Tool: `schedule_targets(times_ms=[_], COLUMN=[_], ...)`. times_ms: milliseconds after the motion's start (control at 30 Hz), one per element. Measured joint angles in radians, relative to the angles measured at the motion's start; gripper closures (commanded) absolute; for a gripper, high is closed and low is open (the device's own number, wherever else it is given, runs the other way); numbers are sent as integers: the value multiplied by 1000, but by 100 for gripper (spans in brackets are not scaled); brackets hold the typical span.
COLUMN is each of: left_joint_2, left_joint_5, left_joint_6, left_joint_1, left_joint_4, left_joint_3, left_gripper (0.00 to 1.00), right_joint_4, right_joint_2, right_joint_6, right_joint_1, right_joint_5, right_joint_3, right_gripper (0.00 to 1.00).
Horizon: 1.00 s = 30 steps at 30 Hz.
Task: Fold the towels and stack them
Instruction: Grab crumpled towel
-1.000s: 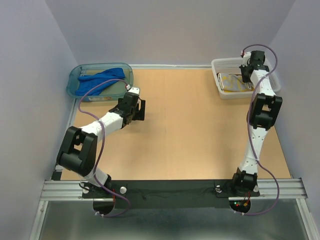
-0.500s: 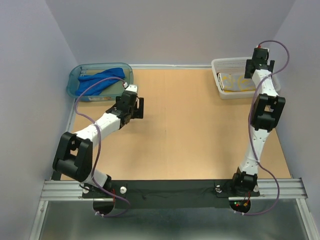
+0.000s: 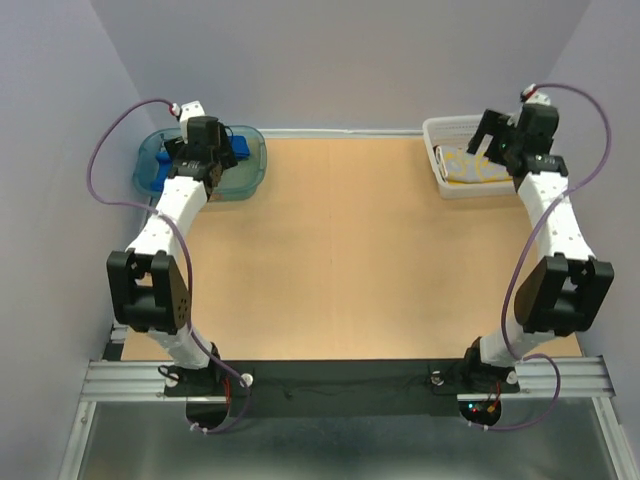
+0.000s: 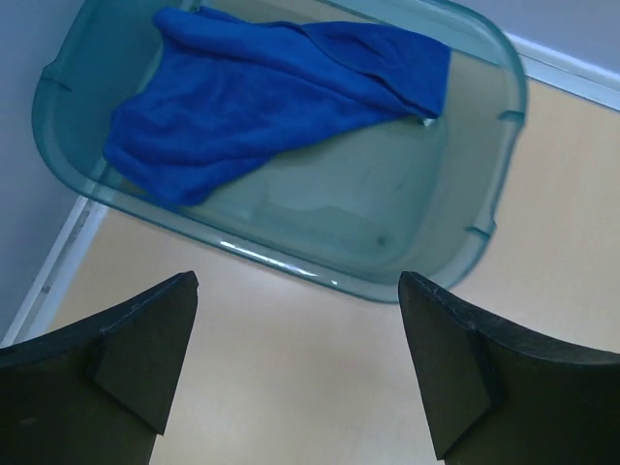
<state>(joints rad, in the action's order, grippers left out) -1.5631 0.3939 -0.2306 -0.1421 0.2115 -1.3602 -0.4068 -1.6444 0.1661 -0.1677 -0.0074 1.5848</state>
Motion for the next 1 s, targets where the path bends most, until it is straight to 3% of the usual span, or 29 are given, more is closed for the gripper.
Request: schedule_targets(times_ms=[233,400,633,733,767,800,833,900,1000], left_joint_2=[-358,-599,-777,-848,-865,-877,-887,-890,-890], left_joint_5=[10,-5,-40,-55,-64,-73,-81,-95,-110], left_joint_6=[-13,-16,-38,-58,-61,-69,-71,-58,-40], left_joint_1=[110,147,166,175,178,182,185,190,195], left_joint_4=[40,52,29,28,26,23,15,9,8], left_joint_3=[-300,-487,-611,-668,-675,-678,-679,-690,-695], left_gripper=[6,7,14,32,43,68,82,100,100], right_joint_4=[77,112,168,187,188,197,203,203,205], right_joint_2=[151,168,172,171,172,171,171,168,163], right_joint_6=[63,81,94,93,93,92,92,93,93], right_joint_1=[141,190,210,220,222,223,227,228,228], right_joint_5=[-148,-193,-254,-282,-286,-294,-301,-309,-319], right_joint_3=[-316,-406,-440,-442,-443,-446,-453,-457,-457], right_gripper=[0,0,0,0,0,0,0,0,0])
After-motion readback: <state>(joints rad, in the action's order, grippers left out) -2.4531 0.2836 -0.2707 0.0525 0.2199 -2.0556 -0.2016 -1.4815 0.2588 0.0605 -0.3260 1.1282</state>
